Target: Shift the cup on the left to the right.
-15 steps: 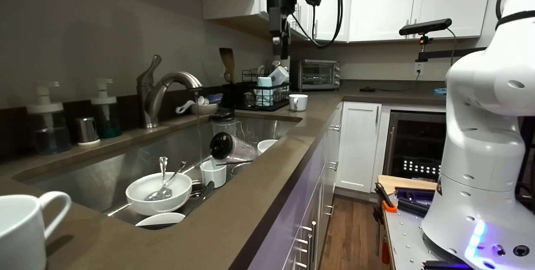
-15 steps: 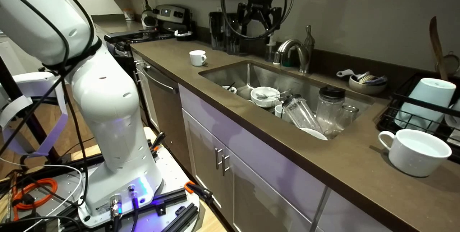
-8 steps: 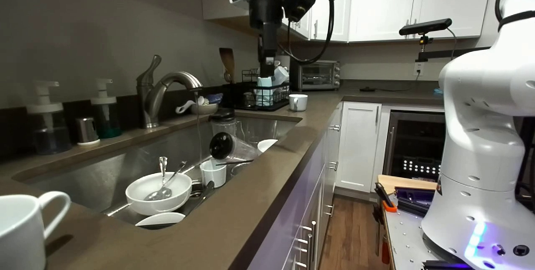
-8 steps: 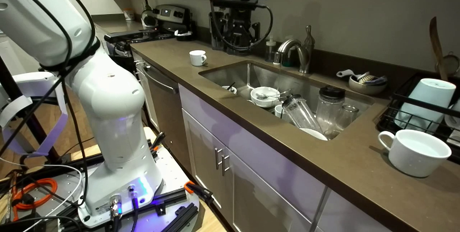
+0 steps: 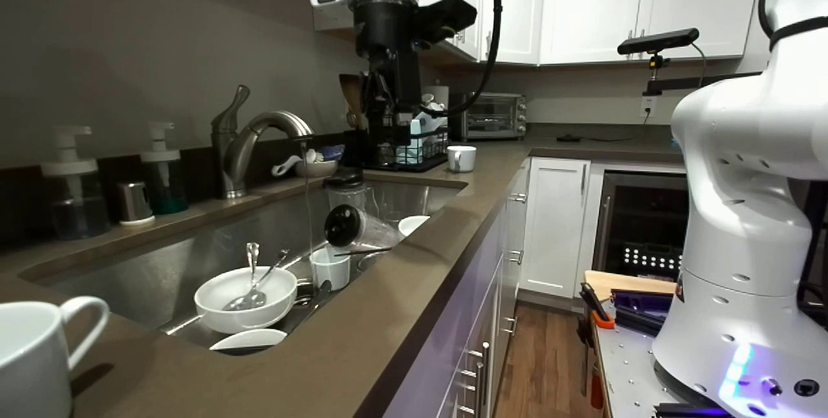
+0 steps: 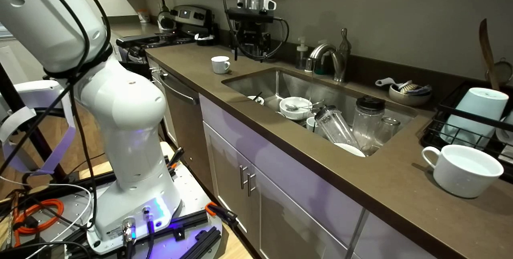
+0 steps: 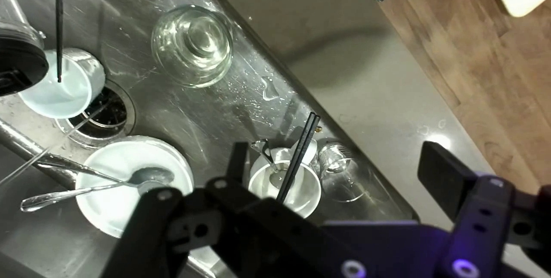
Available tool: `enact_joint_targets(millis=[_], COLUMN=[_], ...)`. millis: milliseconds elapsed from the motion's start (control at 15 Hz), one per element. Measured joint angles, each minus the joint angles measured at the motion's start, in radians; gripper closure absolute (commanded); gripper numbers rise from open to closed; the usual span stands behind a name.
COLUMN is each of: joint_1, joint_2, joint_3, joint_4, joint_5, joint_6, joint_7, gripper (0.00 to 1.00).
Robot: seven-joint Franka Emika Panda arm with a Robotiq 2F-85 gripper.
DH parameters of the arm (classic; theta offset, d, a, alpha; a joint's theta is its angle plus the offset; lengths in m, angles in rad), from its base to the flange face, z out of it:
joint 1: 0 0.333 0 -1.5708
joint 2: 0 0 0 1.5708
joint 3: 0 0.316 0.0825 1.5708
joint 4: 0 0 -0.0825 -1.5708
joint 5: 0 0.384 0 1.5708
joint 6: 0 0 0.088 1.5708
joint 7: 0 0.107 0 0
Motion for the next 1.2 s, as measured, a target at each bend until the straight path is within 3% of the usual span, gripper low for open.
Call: enact_joint_targets(millis=[333, 867, 1200], joint_1=[0.000, 0.056, 0.052], joint_2=[0.000, 0.049, 0.115], joint_3=[0.007, 0.120, 0.127], joint_4=[0.000, 0.001, 0.001], joint_5=[0.001, -0.012, -0.016], joint_6=[0.000, 0.065, 0.136], joint_7=[-0.011, -0.092, -0.246], gripper=[0.00, 0.00, 0.00])
